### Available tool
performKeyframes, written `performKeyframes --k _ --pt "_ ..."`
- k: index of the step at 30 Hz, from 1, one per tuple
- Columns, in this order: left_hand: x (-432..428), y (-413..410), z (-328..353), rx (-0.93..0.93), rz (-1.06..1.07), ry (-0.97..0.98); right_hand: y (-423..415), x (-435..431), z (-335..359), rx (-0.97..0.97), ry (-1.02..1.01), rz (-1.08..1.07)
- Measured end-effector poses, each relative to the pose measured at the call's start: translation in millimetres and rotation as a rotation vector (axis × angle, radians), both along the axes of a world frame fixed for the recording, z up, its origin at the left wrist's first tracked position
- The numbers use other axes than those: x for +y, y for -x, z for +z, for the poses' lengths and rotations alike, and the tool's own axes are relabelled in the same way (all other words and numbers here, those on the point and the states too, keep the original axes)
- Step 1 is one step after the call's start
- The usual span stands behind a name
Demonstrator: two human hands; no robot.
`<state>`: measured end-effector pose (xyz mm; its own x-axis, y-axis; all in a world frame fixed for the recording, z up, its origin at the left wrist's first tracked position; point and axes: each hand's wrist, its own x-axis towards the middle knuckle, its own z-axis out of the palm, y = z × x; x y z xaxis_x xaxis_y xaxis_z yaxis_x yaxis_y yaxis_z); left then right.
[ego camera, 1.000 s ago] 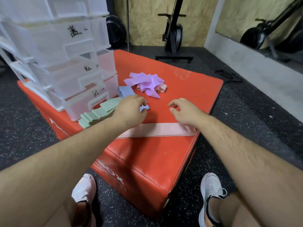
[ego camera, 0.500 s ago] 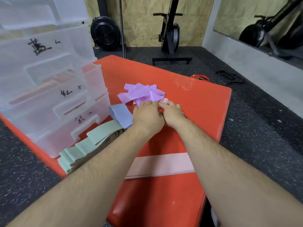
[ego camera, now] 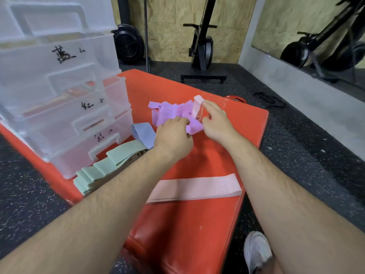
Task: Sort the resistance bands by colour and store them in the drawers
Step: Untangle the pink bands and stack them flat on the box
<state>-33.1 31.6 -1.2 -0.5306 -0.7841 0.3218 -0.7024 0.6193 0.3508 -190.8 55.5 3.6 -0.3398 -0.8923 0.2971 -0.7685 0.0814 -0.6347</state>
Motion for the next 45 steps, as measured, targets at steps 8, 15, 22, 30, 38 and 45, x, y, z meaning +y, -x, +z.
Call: performKeyframes --k 8,15,22,30,38,45 --pt "38 -17 9 0.012 -0.06 0.06 -2 43 51 0.006 0.211 0.068" --pt "49 -18 13 0.265 -0.104 -0.079 -17 93 70 -0.104 0.265 0.096" --pt "50 -23 25 0.599 -0.218 0.036 -25 114 57 -0.222 0.245 0.074" --pt "52 -32 23 0.422 -0.248 -0.017 -26 110 41 -0.329 0.113 0.095" --pt "51 -51 18 0.366 -0.18 -0.133 -40 88 15 -0.203 -0.186 0.277" --pt "48 -70 21 0.359 -0.149 -0.198 -56 84 12 -0.135 -0.277 0.371"
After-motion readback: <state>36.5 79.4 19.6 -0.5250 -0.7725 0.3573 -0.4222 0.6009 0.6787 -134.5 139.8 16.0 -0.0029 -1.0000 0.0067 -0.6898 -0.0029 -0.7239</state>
